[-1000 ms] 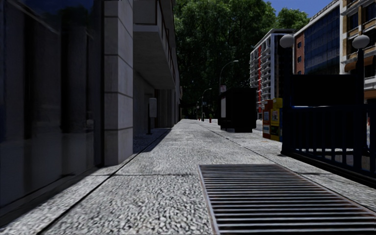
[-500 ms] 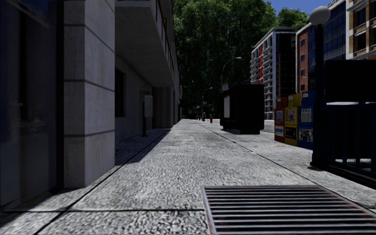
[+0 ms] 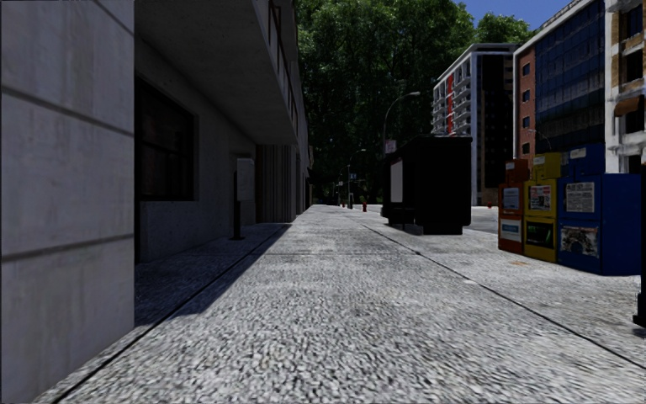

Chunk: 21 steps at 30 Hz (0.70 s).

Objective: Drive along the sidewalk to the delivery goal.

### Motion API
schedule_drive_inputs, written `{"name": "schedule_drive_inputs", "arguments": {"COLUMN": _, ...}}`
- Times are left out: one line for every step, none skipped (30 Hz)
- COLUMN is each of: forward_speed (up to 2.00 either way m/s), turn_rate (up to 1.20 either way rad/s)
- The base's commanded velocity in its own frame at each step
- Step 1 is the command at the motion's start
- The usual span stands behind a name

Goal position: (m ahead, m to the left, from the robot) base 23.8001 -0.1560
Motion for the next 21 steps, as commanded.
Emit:
{"name": "schedule_drive_inputs", "arguments": {"forward_speed": 2.00, "turn_rate": 0.00}}
{"name": "schedule_drive_inputs", "arguments": {"forward_speed": 2.00, "turn_rate": 0.00}}
{"name": "schedule_drive_inputs", "arguments": {"forward_speed": 2.00, "turn_rate": 0.00}}
{"name": "schedule_drive_inputs", "arguments": {"forward_speed": 2.00, "turn_rate": 0.00}}
{"name": "schedule_drive_inputs", "arguments": {"forward_speed": 2.00, "turn_rate": 0.00}}
{"name": "schedule_drive_inputs", "arguments": {"forward_speed": 2.00, "turn_rate": 0.00}}
{"name": "schedule_drive_inputs", "arguments": {"forward_speed": 2.00, "turn_rate": 0.00}}
{"name": "schedule_drive_inputs", "arguments": {"forward_speed": 2.00, "turn_rate": 0.00}}
{"name": "schedule_drive_inputs", "arguments": {"forward_speed": 2.00, "turn_rate": 0.00}}
{"name": "schedule_drive_inputs", "arguments": {"forward_speed": 2.00, "turn_rate": 0.00}}
{"name": "schedule_drive_inputs", "arguments": {"forward_speed": 2.00, "turn_rate": 0.00}}
{"name": "schedule_drive_inputs", "arguments": {"forward_speed": 2.00, "turn_rate": 0.00}}
{"name": "schedule_drive_inputs", "arguments": {"forward_speed": 2.00, "turn_rate": 0.00}}
{"name": "schedule_drive_inputs", "arguments": {"forward_speed": 2.00, "turn_rate": 0.00}}
{"name": "schedule_drive_inputs", "arguments": {"forward_speed": 2.00, "turn_rate": 0.00}}
{"name": "schedule_drive_inputs", "arguments": {"forward_speed": 2.00, "turn_rate": 0.00}}
{"name": "schedule_drive_inputs", "arguments": {"forward_speed": 2.00, "turn_rate": 0.00}}
{"name": "schedule_drive_inputs", "arguments": {"forward_speed": 2.00, "turn_rate": 0.00}}
{"name": "schedule_drive_inputs", "arguments": {"forward_speed": 2.00, "turn_rate": 0.00}}
{"name": "schedule_drive_inputs", "arguments": {"forward_speed": 2.00, "turn_rate": 0.00}}
{"name": "schedule_drive_inputs", "arguments": {"forward_speed": 2.00, "turn_rate": 0.00}}
